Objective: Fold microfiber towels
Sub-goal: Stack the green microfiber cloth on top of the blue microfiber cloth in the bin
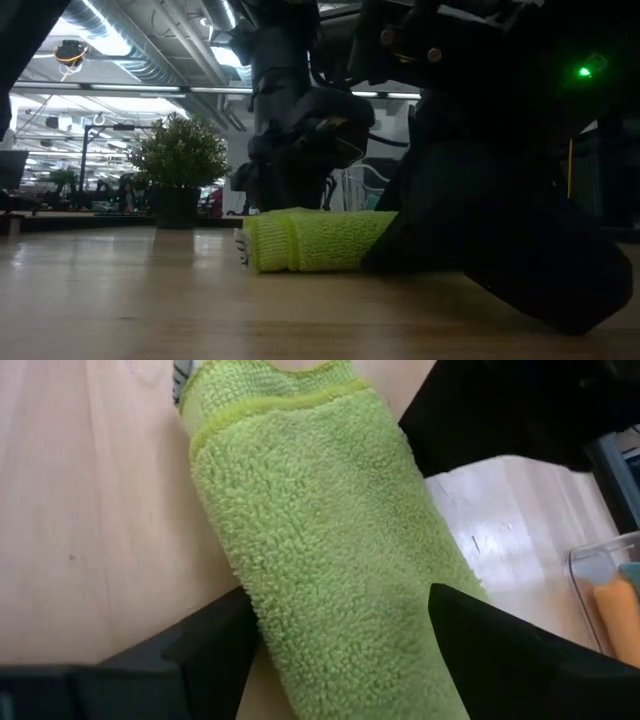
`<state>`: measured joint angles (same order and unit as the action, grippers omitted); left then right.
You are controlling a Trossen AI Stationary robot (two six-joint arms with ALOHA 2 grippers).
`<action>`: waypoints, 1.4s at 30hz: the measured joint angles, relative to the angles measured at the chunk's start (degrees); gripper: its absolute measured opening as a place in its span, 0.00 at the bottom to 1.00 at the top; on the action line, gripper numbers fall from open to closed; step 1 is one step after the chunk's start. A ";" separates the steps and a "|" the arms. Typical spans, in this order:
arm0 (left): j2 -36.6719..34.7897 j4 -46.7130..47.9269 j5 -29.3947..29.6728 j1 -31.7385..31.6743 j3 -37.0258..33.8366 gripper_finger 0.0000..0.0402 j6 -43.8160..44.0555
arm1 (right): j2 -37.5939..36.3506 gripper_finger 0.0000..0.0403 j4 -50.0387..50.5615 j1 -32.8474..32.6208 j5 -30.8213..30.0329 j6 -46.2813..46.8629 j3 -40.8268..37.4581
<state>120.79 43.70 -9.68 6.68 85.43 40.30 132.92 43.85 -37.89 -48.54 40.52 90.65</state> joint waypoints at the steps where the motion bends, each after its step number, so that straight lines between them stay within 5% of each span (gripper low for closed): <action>1: 0.02 0.04 -0.34 -0.05 -0.02 0.33 -2.06 | 0.00 0.72 0.06 -0.08 0.11 -0.01 0.00; 24: 0.02 -2.74 6.69 1.39 -0.13 0.33 -27.15 | -0.13 0.72 -1.22 0.89 2.08 -2.15 0.02; 42: 0.04 -3.45 7.26 2.91 -0.09 0.33 -27.48 | -0.48 0.72 -1.76 3.38 6.63 -2.35 0.17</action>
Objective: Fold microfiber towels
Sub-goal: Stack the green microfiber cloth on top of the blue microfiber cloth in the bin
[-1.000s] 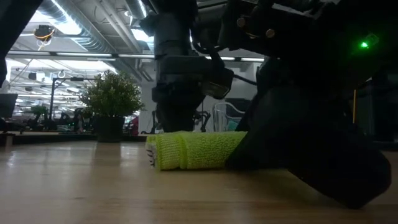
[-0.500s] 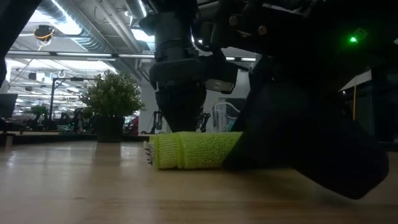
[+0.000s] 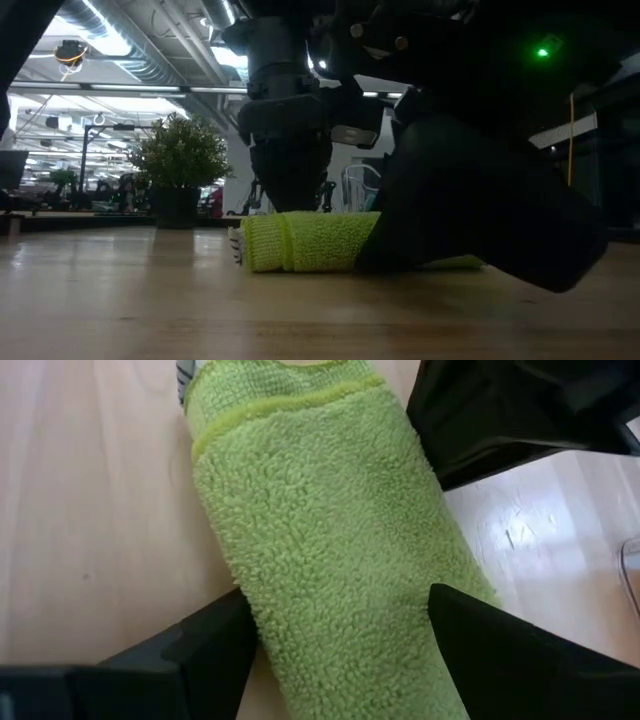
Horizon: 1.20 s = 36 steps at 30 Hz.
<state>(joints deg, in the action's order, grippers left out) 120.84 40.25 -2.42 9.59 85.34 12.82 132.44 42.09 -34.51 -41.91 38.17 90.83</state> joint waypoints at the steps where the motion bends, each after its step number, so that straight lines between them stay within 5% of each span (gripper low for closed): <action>1: 0.00 -0.01 0.07 0.09 0.00 0.33 0.00 | 0.00 0.72 -0.06 0.05 0.03 -0.56 0.00; 26: 0.11 -3.26 -3.08 0.19 0.02 0.33 0.61 | -0.20 0.72 -1.15 2.48 0.57 -5.49 0.02; 36: 0.11 -3.32 -3.06 0.19 0.07 0.33 2.05 | -0.06 0.44 -1.80 2.52 2.52 -4.05 0.07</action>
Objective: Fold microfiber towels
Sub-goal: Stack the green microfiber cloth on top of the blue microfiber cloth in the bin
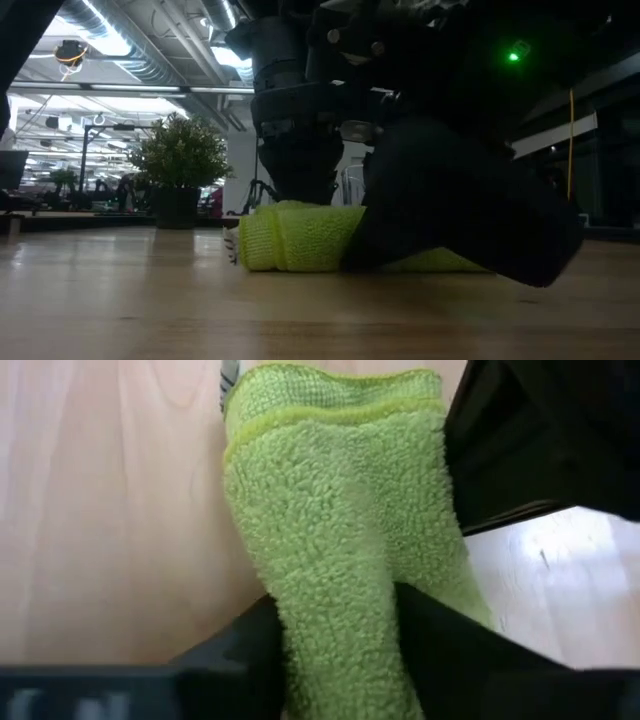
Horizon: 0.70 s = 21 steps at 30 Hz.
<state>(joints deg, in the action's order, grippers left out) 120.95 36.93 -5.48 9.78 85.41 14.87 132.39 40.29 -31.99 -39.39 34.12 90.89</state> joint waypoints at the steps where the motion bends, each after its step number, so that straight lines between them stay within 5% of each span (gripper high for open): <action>1: 0.00 -0.09 0.00 0.05 0.00 0.33 0.04 | 0.06 0.39 0.01 0.00 0.08 0.12 0.00; 7: 0.00 -0.24 0.39 0.15 0.00 0.33 0.00 | 0.12 0.06 0.31 0.23 2.31 -0.65 0.00; 13: -0.10 1.15 0.59 -0.38 0.03 0.33 0.71 | 0.35 0.04 3.25 0.23 4.02 -0.51 2.06; 21: -5.68 12.12 -0.70 -3.26 0.01 0.33 4.31 | 1.34 0.04 24.34 -0.16 6.54 -0.77 15.56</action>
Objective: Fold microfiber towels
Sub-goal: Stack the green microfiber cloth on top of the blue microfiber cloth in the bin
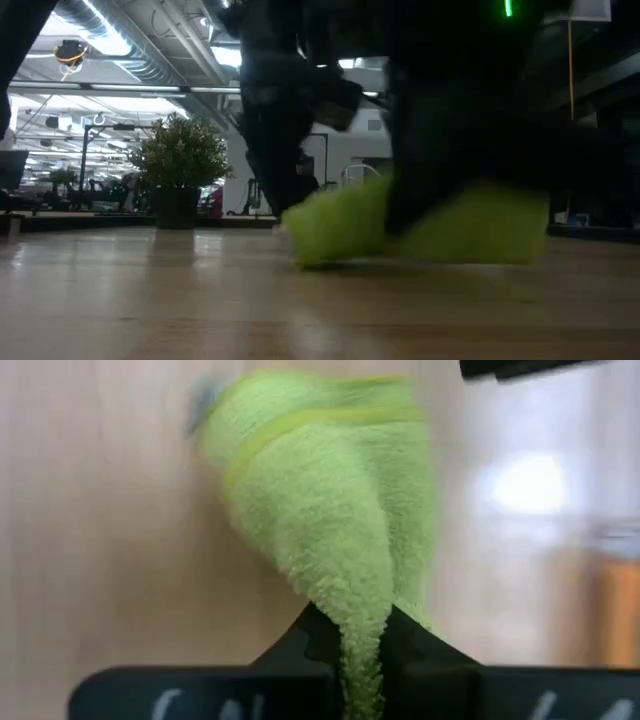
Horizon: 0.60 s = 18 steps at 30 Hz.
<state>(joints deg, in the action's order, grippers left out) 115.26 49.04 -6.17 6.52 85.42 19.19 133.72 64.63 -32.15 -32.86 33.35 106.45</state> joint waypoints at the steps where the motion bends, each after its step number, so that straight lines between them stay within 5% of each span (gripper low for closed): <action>1: -1.26 1.66 0.08 -0.33 -0.01 0.33 -0.24 | -0.14 0.04 3.57 -0.05 -0.05 0.01 2.05; 7: -11.18 10.61 2.14 -1.52 -0.01 0.33 -1.54 | -0.77 0.04 24.91 -0.14 -4.18 -0.56 13.20; 18: -27.10 10.91 13.40 -1.59 0.03 0.33 0.16 | -19.03 0.04 25.43 4.08 -15.44 1.25 9.68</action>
<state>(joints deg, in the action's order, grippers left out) 88.16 59.95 7.22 4.93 85.45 19.35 114.69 90.07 -28.07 -48.29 34.60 116.13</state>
